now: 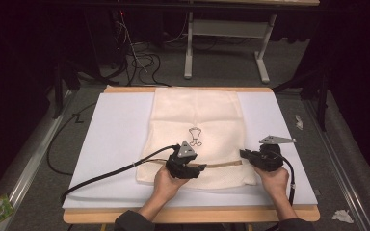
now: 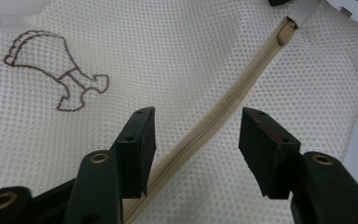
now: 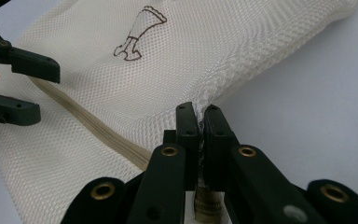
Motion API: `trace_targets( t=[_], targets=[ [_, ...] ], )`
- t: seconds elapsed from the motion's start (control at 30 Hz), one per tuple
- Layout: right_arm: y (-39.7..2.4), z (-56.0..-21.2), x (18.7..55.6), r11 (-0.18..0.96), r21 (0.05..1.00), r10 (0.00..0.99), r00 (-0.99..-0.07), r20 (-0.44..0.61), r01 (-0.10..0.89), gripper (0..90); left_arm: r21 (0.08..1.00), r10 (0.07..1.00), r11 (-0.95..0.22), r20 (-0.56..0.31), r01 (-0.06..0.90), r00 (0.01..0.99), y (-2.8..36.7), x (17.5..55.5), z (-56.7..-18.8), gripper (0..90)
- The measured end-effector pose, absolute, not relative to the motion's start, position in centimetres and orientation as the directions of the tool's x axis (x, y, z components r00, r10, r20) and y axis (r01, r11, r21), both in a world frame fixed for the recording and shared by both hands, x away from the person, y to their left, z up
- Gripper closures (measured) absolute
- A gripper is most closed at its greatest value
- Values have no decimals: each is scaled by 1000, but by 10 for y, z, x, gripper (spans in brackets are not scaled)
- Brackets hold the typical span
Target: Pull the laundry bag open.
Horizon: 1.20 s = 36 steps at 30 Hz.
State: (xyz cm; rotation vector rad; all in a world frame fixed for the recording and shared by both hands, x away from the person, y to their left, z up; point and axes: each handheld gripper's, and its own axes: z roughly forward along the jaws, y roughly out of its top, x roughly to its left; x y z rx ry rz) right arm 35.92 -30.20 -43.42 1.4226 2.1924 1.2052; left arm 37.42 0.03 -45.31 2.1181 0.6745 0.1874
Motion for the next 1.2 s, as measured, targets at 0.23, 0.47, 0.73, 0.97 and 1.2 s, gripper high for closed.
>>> trace_targets(
  t=[0.23,0.47,0.73,0.97,1.2],
  targets=[
    [-295,-429,361,180,766,837,-505,210,618,882,803,510,-435,-153,407,846,-7,374,-451,499],
    [-290,-427,363,180,768,831,-513,216,615,883,796,501,-440,-165,415,849,-8,374,-454,521],
    [-282,-423,364,186,774,818,-532,219,605,883,796,459,-470,-148,381,876,-26,371,-448,562],
    [-277,-425,365,180,780,805,-545,233,599,882,801,429,-471,-160,371,889,-40,369,-450,634],
    [-275,-426,364,180,782,799,-553,237,596,883,802,412,-471,-167,366,896,-53,370,-449,645]
  ],
)
